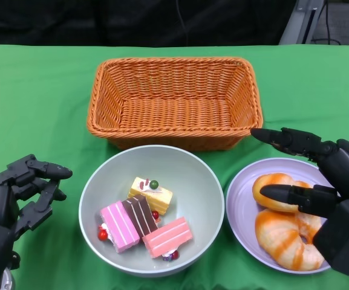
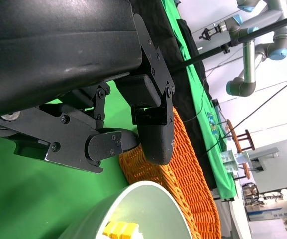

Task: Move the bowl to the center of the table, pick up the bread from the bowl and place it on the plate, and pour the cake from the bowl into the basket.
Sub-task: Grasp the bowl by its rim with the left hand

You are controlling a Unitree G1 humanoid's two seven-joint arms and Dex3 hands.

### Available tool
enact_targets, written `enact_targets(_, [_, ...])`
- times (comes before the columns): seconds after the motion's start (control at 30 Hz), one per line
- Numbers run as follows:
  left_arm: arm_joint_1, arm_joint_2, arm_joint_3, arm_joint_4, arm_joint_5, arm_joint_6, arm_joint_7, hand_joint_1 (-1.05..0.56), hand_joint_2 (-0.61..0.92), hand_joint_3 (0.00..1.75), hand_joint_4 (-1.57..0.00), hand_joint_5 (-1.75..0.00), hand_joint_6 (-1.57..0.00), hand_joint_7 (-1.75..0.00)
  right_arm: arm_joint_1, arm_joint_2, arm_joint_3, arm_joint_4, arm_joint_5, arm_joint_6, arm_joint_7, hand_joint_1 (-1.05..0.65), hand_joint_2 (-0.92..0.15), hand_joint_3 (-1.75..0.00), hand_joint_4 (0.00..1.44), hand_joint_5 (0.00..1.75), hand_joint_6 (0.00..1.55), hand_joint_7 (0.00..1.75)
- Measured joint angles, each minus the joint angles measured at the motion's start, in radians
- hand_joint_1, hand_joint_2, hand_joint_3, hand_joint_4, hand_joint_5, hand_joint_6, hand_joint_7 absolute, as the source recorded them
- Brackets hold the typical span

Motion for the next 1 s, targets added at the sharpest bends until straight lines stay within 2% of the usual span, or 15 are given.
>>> enact_targets(0.03, [0.000, 0.000, 0.001, 0.000, -0.002, 0.000, -0.003, -0.10, 0.84, 0.51, -0.75, -1.39, -0.89, -0.93, -0.002, 0.008, -0.008, 0.029, 0.049, -0.033, -0.001, -0.29, -0.92, -0.03, 0.73, 0.15, 0.70, 0.09])
enact_targets(0.13, [0.000, -0.005, 0.001, 0.000, -0.025, -0.004, -0.045, -0.10, 0.86, 0.48, -0.77, -1.37, -0.92, -0.88, -0.017, 0.083, -0.041, 0.161, 0.260, -0.163, 0.027, -0.23, -0.92, -0.06, 0.81, 0.20, 0.75, 0.12])
enact_targets(0.23, [0.000, -0.012, 0.001, -0.001, -0.043, -0.012, -0.084, -0.10, 0.87, 0.44, -0.77, -1.37, -0.93, -0.86, -0.026, 0.117, -0.043, 0.257, 0.362, -0.269, 0.063, -0.22, -0.92, -0.07, 0.85, 0.23, 0.79, 0.13])
enact_targets(0.27, [0.000, -0.013, 0.001, -0.001, -0.043, -0.015, -0.086, -0.11, 0.88, 0.44, -0.77, -1.37, -0.93, -0.85, -0.031, 0.121, -0.044, 0.275, 0.382, -0.291, 0.073, -0.21, -0.92, -0.07, 0.83, 0.34, 0.80, 0.17])
enact_targets(0.3, [0.000, -0.013, 0.001, -0.002, -0.043, -0.016, -0.086, -0.11, 0.87, 0.43, -0.78, -1.37, -0.94, -0.85, -0.034, 0.129, -0.045, 0.291, 0.408, -0.313, 0.083, -0.18, -0.92, -0.09, 0.76, 0.54, 0.82, 0.25])
enact_targets(0.33, [0.000, -0.013, 0.001, -0.003, -0.043, -0.018, -0.087, -0.12, 0.87, 0.43, -0.78, -1.37, -0.94, -0.84, -0.038, 0.143, -0.047, 0.305, 0.436, -0.333, 0.093, -0.14, -0.92, -0.11, 0.69, 0.82, 0.82, 0.40])
enact_targets(0.37, [0.000, -0.013, 0.001, -0.004, -0.044, -0.021, -0.089, -0.12, 0.87, 0.43, -0.78, -1.37, -0.94, -0.84, -0.040, 0.158, -0.048, 0.315, 0.460, -0.351, 0.097, -0.13, -0.90, -0.16, 0.66, 0.97, 0.80, 0.57])
enact_targets(0.4, [0.000, -0.013, 0.001, -0.006, -0.045, -0.025, -0.095, -0.12, 0.88, 0.43, -0.78, -1.37, -0.94, -0.84, -0.043, 0.171, -0.049, 0.325, 0.473, -0.369, 0.099, -0.12, -0.87, -0.25, 0.65, 1.08, 0.76, 0.72])
enact_targets(0.43, [0.000, -0.013, 0.001, -0.007, -0.047, -0.029, -0.096, -0.12, 0.88, 0.42, -0.78, -1.38, -0.94, -0.84, -0.047, 0.183, -0.050, 0.338, 0.480, -0.386, 0.099, -0.14, -0.74, -0.51, 0.67, 1.20, 0.76, 0.88])
enact_targets(0.5, [0.000, -0.013, 0.001, -0.011, -0.054, -0.034, -0.104, -0.12, 0.88, 0.42, -0.77, -1.38, -0.94, -0.84, -0.048, 0.199, -0.051, 0.352, 0.480, -0.411, 0.095, -0.16, -0.56, -0.85, 0.71, 1.33, 0.76, 1.04])
enact_targets(0.53, [0.000, -0.013, 0.001, -0.013, -0.060, -0.034, -0.110, -0.12, 0.88, 0.41, -0.77, -1.38, -0.94, -0.84, -0.048, 0.204, -0.051, 0.356, 0.480, -0.421, 0.094, -0.16, -0.53, -0.90, 0.72, 1.38, 0.76, 1.09])
enact_targets(0.73, [0.001, -0.015, 0.001, -0.022, -0.078, -0.050, -0.140, -0.12, 0.88, 0.38, -0.78, -1.36, -0.96, -0.80, -0.049, 0.220, -0.047, 0.370, 0.497, -0.440, 0.113, -0.17, -0.51, -0.92, 0.70, 1.54, 0.70, 1.24])
enact_targets(0.9, [0.006, -0.018, 0.001, -0.035, -0.081, -0.075, -0.155, -0.11, 0.89, 0.35, -0.79, -1.33, -0.96, -0.77, -0.048, 0.221, -0.041, 0.376, 0.498, -0.438, 0.122, -0.13, -0.49, -0.98, 0.68, 1.56, 0.68, 1.27])
enact_targets(1.0, [0.018, -0.017, -0.003, -0.056, -0.082, -0.098, -0.181, -0.11, 0.92, 0.30, -0.81, -1.25, -0.96, -0.71, -0.047, 0.225, -0.036, 0.376, 0.497, -0.434, 0.122, -0.11, -0.48, -1.02, 0.67, 1.56, 0.67, 1.27])
